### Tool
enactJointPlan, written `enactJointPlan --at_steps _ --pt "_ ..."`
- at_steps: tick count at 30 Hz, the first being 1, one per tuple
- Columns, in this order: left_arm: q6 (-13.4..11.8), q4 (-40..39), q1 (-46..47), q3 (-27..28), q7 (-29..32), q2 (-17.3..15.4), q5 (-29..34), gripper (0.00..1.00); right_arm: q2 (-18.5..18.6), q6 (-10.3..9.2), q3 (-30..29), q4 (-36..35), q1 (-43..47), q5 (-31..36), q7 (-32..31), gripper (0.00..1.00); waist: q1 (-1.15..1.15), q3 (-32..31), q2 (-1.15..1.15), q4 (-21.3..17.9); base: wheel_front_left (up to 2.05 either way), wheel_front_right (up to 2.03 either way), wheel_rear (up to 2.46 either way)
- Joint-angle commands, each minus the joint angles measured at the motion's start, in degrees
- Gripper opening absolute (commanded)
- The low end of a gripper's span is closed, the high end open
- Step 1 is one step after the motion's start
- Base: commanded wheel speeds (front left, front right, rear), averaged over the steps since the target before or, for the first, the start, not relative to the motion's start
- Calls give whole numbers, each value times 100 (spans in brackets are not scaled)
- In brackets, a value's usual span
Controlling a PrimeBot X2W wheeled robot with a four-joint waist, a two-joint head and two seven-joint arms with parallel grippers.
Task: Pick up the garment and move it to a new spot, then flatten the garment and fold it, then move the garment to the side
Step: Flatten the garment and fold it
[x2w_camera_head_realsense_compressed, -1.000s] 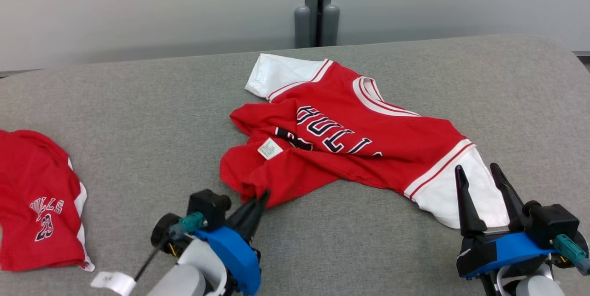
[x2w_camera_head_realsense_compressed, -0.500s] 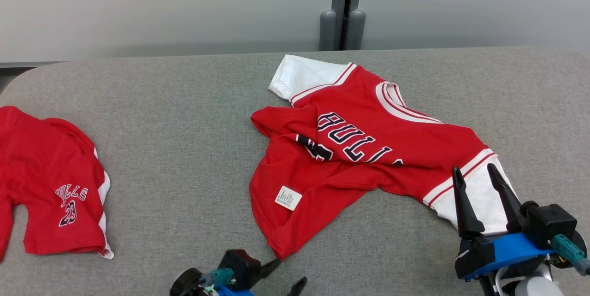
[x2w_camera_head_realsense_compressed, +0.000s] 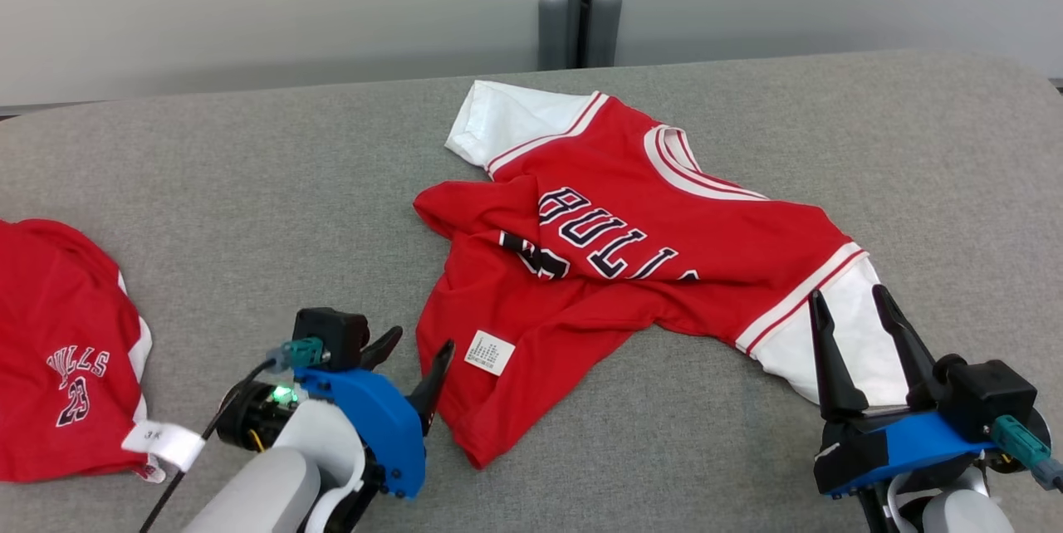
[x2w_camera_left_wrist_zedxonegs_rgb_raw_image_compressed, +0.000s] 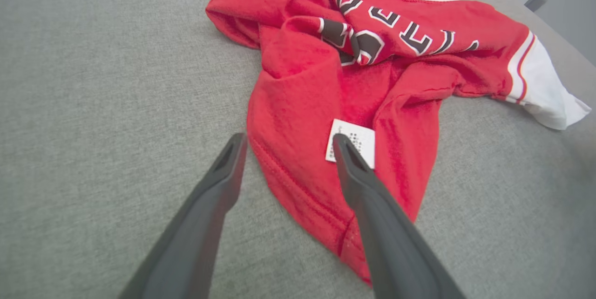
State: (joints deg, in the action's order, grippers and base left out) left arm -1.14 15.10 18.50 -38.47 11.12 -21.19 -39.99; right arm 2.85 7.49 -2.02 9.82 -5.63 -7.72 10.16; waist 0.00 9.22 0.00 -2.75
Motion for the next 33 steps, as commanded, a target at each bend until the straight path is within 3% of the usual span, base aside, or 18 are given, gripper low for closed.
enactJointPlan --at_steps 1,14,15,16,17,18,25,33 --pt "24 173 193 9 47 54 -40 100 6 1 12 -27 -77 -10 25 100 0 35 0 -28 0 0 0" --pt "414 1832 972 -11 438 611 -413 100 7 1 68 -52 -235 -24 39 100 0 296 0 -250 0 0 0" --pt "463 1911 1005 -33 455 647 -438 96 6 1 73 -55 -245 -30 38 100 0 305 0 -256 0 0 0" --pt "492 1970 1048 -48 435 667 -433 41 7 1 78 -61 -251 -41 39 100 0 315 0 -261 0 0 0" --pt "515 2009 1097 -56 370 684 -409 5 7 1 81 -65 -255 -45 41 100 0 323 0 -262 0 0 0" --pt "530 2030 1142 -47 267 712 -378 0 6 1 79 -69 -251 -49 44 100 0 327 0 -258 0 0 0" --pt "274 2050 1508 70 -1088 766 129 0 7 1 30 -40 -200 -88 48 100 0 254 0 -160 0 0 0" --pt "100 1873 1721 49 -1890 717 491 0 7 1 42 -79 -134 -76 8 100 0 147 0 -50 0 0 0"
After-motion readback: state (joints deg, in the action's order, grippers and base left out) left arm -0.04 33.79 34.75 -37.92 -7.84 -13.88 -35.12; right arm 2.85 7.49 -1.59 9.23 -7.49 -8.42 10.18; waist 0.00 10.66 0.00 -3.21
